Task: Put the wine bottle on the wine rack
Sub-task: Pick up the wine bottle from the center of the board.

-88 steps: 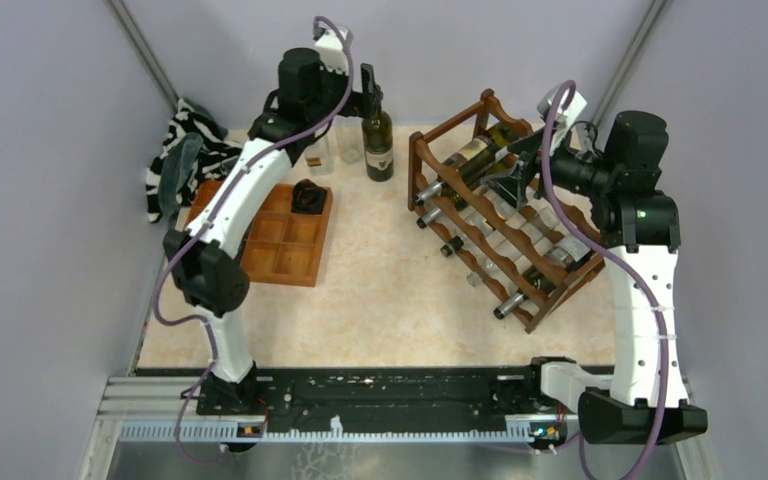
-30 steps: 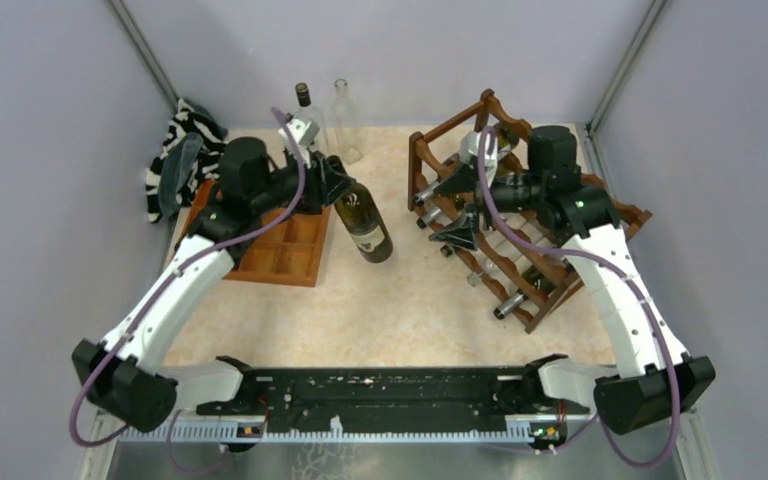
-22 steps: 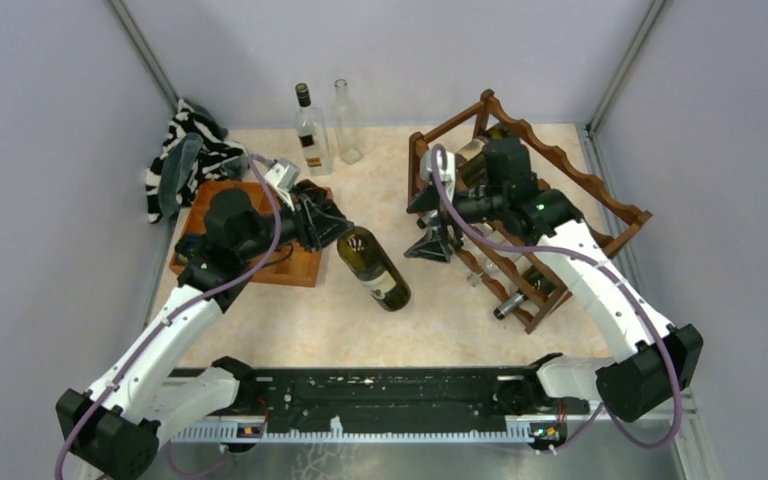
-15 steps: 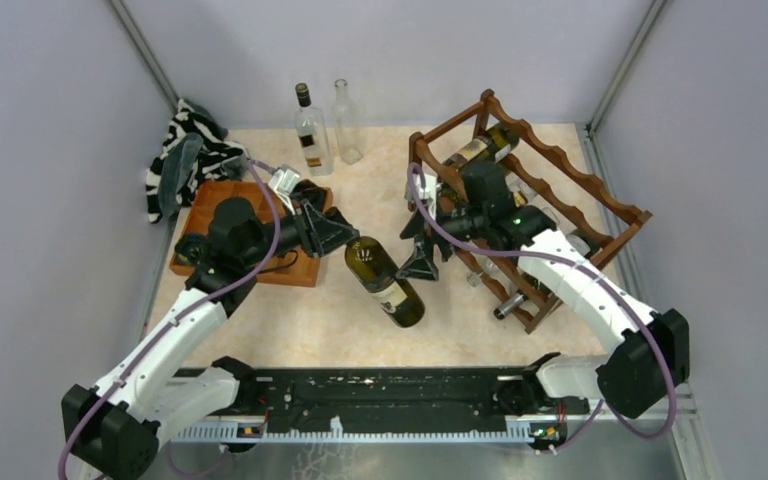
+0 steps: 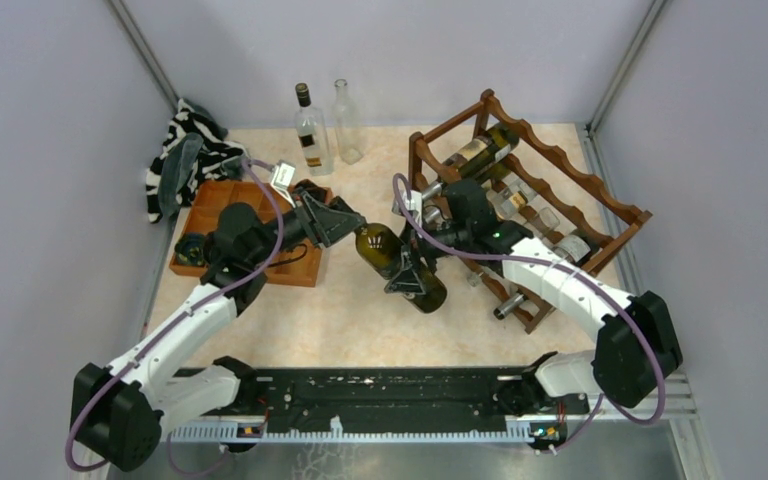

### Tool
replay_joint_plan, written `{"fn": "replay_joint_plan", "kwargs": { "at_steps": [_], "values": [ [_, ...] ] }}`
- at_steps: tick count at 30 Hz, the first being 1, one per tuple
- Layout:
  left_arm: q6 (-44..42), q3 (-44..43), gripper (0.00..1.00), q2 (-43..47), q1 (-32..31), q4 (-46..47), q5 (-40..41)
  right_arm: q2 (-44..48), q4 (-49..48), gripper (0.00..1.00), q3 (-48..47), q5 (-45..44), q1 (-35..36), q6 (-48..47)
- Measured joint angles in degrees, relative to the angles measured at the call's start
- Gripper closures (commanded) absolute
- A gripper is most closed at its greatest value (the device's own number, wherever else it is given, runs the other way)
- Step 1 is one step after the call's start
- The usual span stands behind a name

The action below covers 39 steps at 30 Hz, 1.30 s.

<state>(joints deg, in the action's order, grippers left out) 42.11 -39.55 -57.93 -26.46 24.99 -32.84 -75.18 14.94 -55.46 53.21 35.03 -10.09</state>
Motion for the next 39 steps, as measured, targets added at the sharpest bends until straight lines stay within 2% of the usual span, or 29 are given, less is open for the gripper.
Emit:
{"fn": "replay_joint_plan", "kwargs": {
  "at_steps": [2,3,4,5,6,7,8,10,12,13,15,18,24,28,33,39],
  "values": [
    [0.7,0.1,1.0,-0.7,-0.6,1.4,0.8,-0.4,-0.9,0.15,0.0,-0.4,0.1,0.7],
    [1.0,0.1,1.0,-1.1,-0.9,2.3,1.1,-0.5,-1.3,0.23,0.1,-0.5,0.1,0.9],
    [1.4,0.2,1.0,-1.6,-1.2,3.3,1.4,-0.5,-1.9,0.35,0.1,-0.7,0.1,1.2],
    [1.7,0.2,0.98,-1.7,-1.4,3.7,1.5,-0.5,-2.4,0.55,0.1,-1.0,0.1,1.3],
    [2.1,0.3,0.92,-2.0,-1.6,4.6,1.5,-0.5,-2.5,0.69,0.1,-1.4,0.1,1.7],
    [2.2,0.4,0.82,-2.2,-1.7,5.1,1.7,-0.5,-2.8,0.79,0.3,-1.9,0.1,2.1],
    [2.6,0.7,0.66,-2.4,-1.7,5.7,1.8,-0.5,-2.9,0.89,0.4,-1.8,0.1,2.4],
    [3.2,1.3,0.37,-2.6,-1.7,6.8,2.1,-0.5,-2.7,0.99,0.4,-2.2,0.1,2.3],
    [4.4,1.8,0.08,-2.6,-1.7,7.8,2.1,-0.5,-2.0,1.0,0.4,-1.9,0.1,1.3],
    [5.3,1.8,0.02,-2.4,-1.7,8.7,2.1,-0.5,-1.2,1.0,0.4,-1.5,0.0,0.6],
    [5.9,1.8,0.01,-1.5,-1.3,8.8,1.7,-0.4,1.0,1.0,0.4,-0.2,-0.4,-1.0],
    [5.3,1.3,0.01,1.9,0.5,3.7,-0.7,-0.2,6.3,1.0,0.2,0.8,-1.0,-6.4],
    [-1.2,-7.8,0.02,8.4,5.2,-18.7,-5.5,0.6,25.1,1.0,-2.6,-3.4,-0.6,-30.9],
    [-3.2,-10.4,0.08,9.6,5.4,-27.2,-10.7,2.4,33.0,1.0,-2.8,-8.4,0.6,-44.5],
    [-2.6,-7.0,0.13,4.1,5.4,-31.6,-19.8,3.1,40.7,1.0,-6.2,-14.0,3.4,-56.6],
    [-2.1,-5.3,0.13,-2.7,1.6,-33.2,-22.2,3.1,42.9,1.0,-11.7,-21.4,10.8,-61.6]
  ]
}}
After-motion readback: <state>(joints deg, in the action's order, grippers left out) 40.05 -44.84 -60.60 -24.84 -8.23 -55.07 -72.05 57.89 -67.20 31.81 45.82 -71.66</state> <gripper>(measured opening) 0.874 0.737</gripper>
